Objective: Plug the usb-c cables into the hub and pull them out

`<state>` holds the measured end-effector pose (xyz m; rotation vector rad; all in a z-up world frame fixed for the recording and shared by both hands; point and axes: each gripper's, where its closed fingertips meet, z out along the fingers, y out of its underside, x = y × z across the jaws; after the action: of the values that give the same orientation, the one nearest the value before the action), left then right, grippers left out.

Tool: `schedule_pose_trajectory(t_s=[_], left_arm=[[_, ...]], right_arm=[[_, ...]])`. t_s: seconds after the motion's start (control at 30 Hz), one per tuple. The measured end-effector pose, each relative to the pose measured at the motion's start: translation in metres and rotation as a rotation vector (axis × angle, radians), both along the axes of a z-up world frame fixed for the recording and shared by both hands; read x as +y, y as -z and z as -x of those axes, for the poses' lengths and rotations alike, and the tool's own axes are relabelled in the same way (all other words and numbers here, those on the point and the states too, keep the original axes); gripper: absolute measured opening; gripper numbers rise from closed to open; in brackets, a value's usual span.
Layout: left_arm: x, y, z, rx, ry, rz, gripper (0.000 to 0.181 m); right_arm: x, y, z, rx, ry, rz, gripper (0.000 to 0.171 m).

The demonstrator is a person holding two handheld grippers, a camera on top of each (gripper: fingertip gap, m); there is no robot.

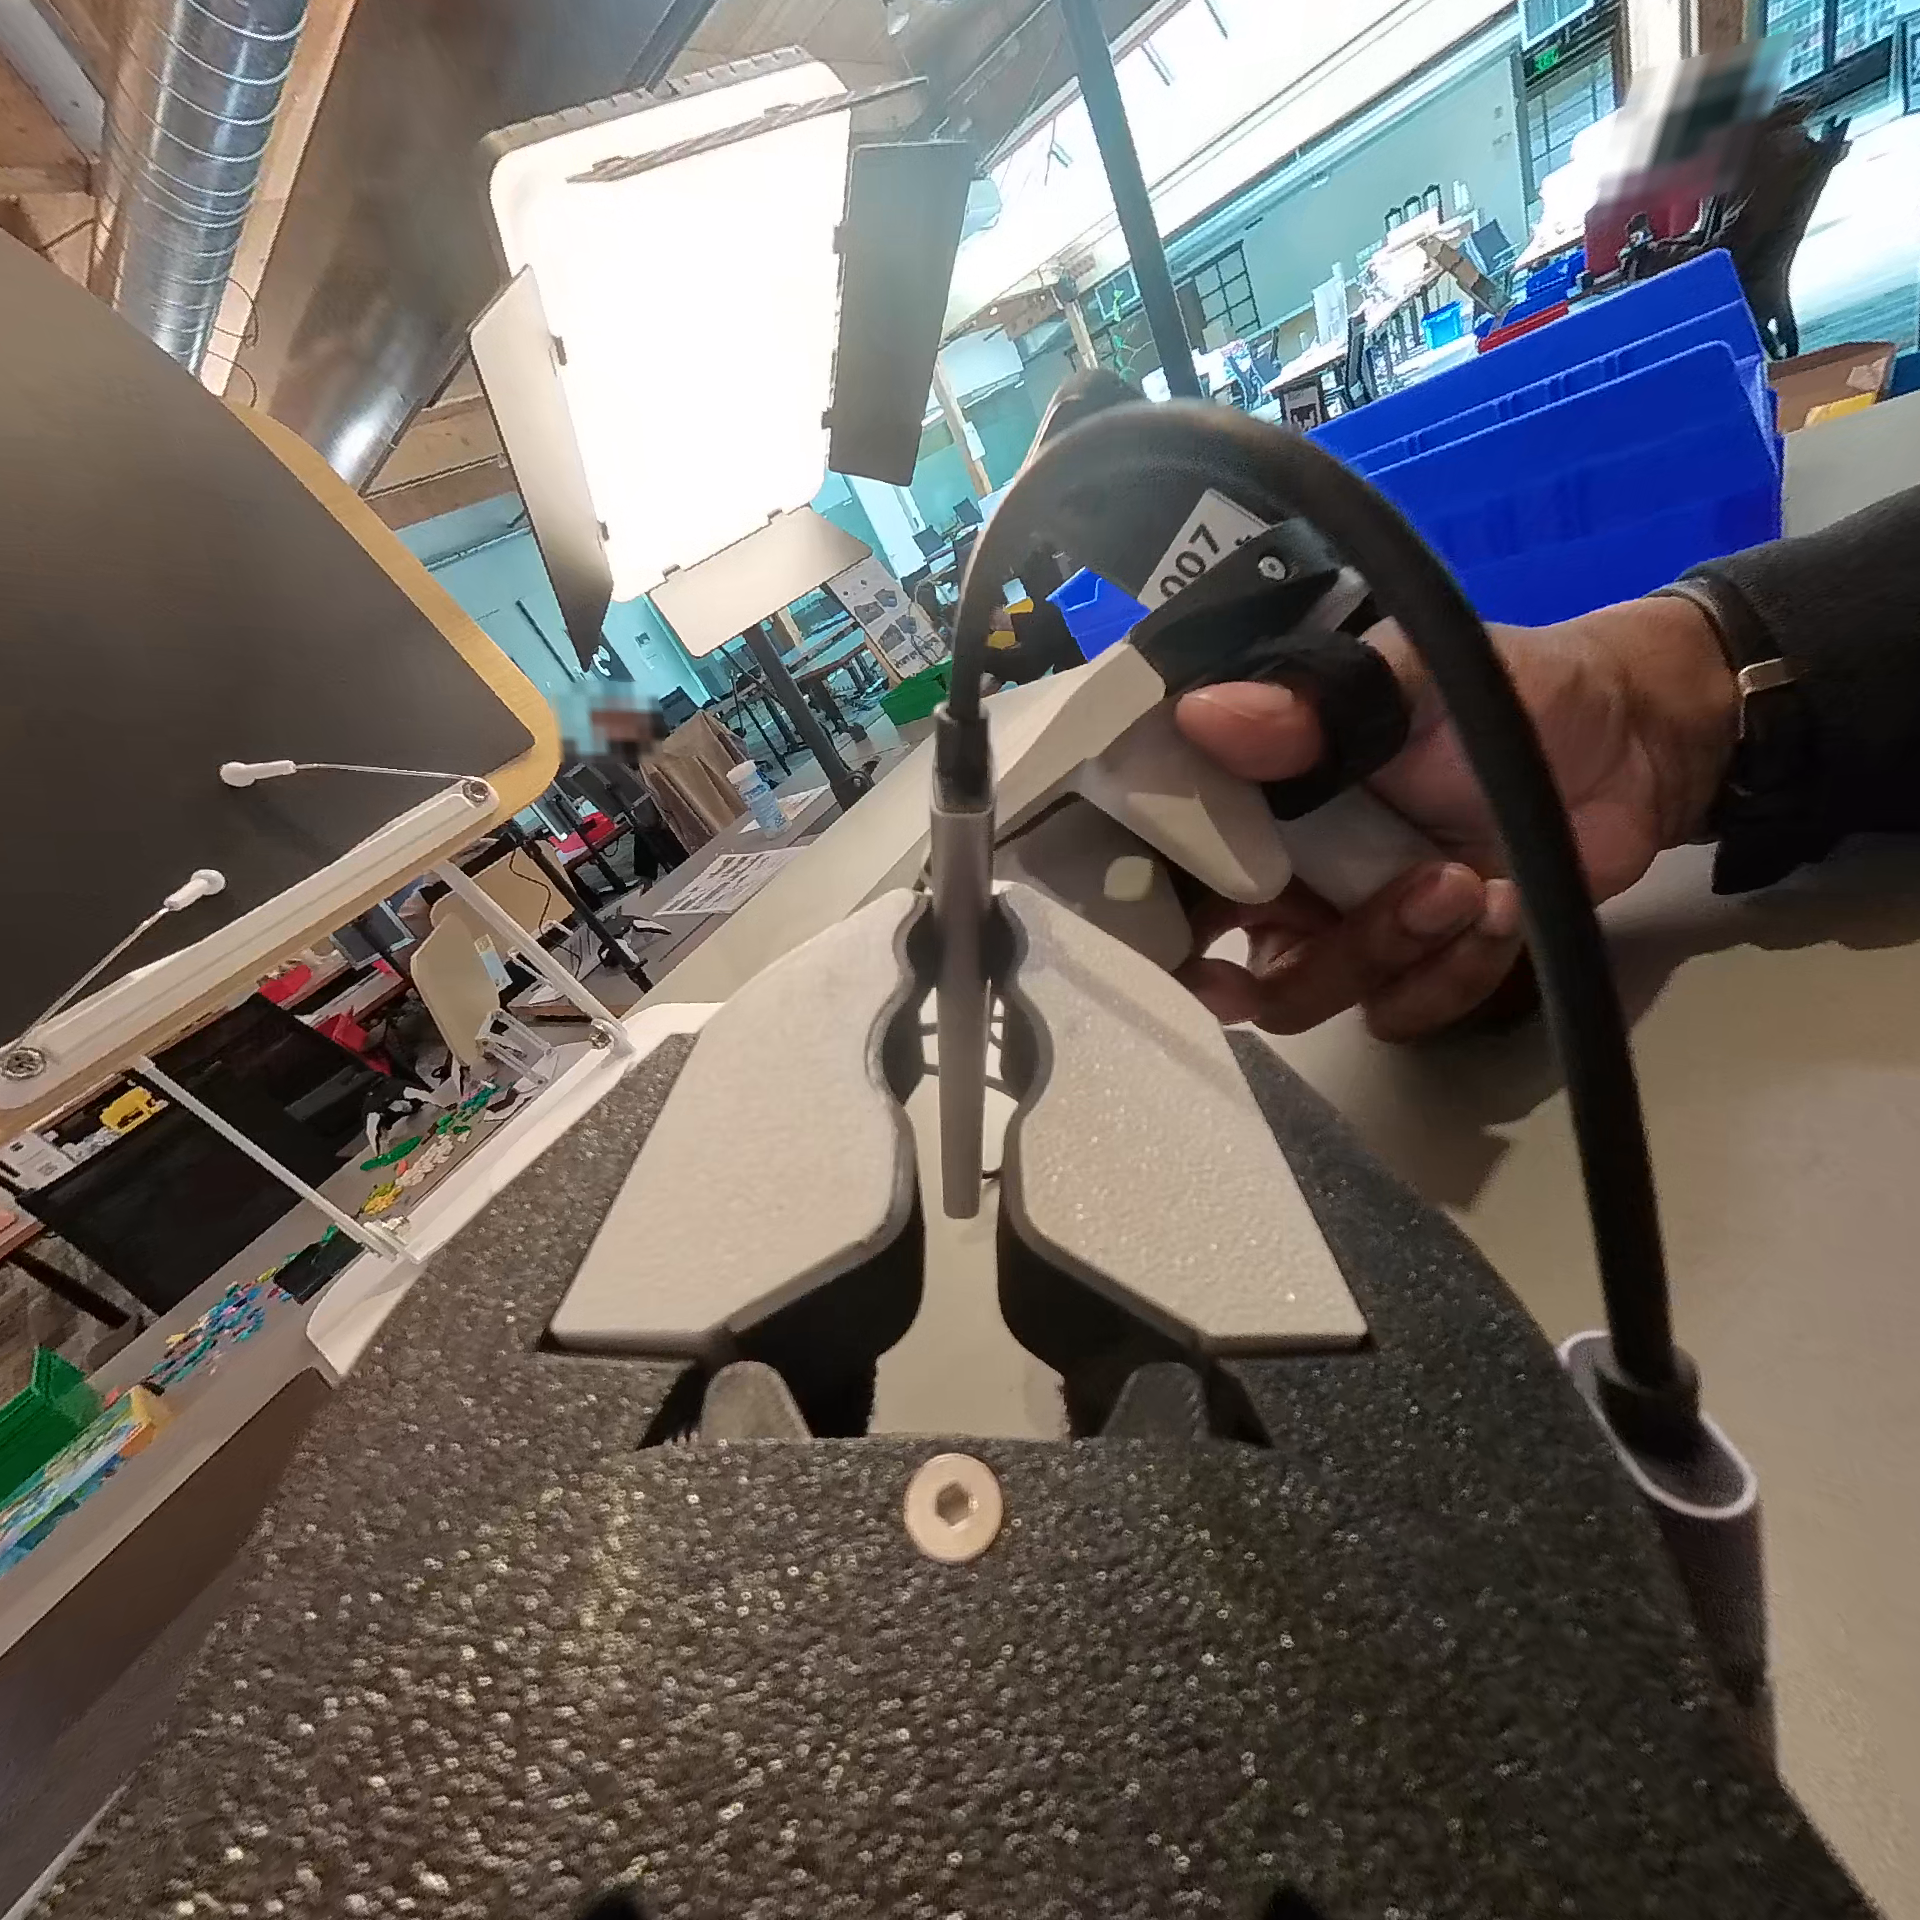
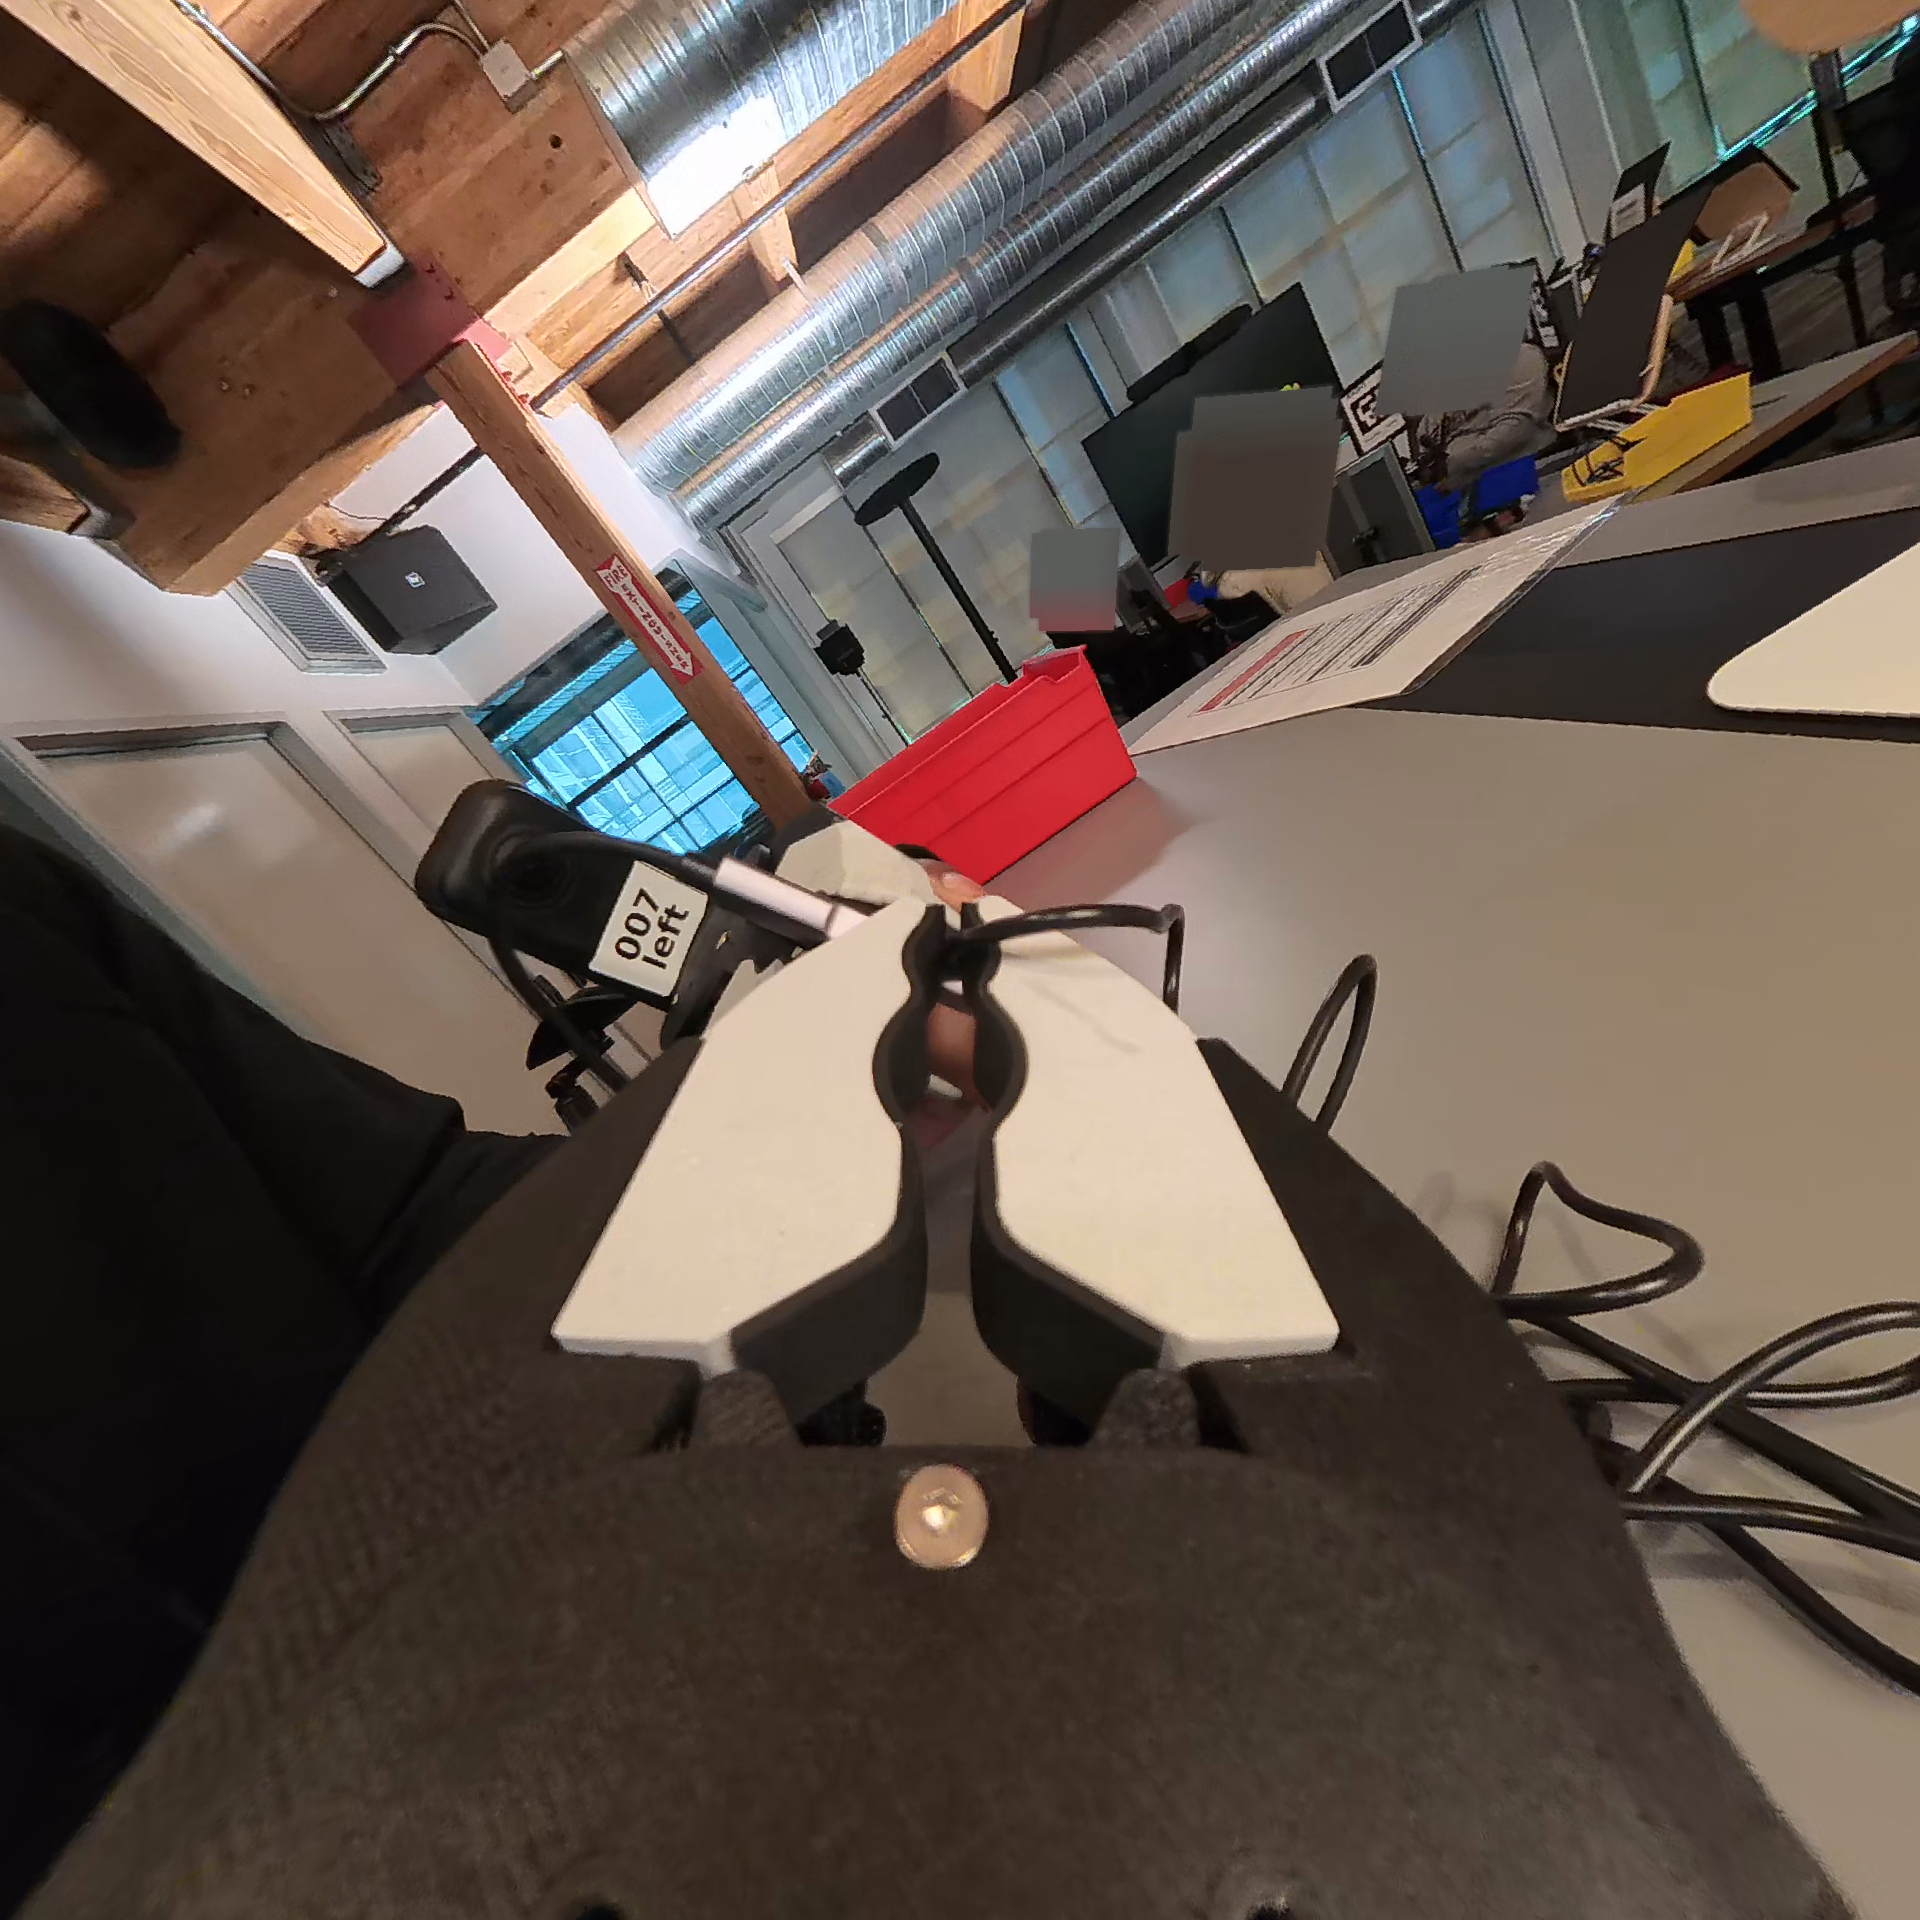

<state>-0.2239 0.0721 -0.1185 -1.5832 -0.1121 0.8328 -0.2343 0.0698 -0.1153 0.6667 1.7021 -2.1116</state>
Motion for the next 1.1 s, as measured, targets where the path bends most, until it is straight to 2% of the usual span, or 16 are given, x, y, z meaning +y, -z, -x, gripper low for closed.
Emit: schedule_pose_trajectory(t_s=[0.43,0.57,0.73,1.1], left_arm=[[0.001,0.001,0.001,-0.063,0.032,-0.041,0.009],[0.001,-0.005,0.0,-0.157,0.093,-0.141,0.009],[-0.002,-0.011,-0.002,-0.29,0.2,-0.264,0.009],[-0.013,-0.024,-0.001,-0.406,0.303,-0.447,0.009]], right_arm=[[-0.005,0.008,0.005,-0.076,0.009,-0.022,0.003],[-0.003,0.002,0.003,-0.099,-0.016,0.037,0.004],[-0.002,-0.001,0.003,-0.107,-0.033,0.067,0.015],[-0.006,-0.007,-0.012,-0.054,-0.112,0.082,0.017]])
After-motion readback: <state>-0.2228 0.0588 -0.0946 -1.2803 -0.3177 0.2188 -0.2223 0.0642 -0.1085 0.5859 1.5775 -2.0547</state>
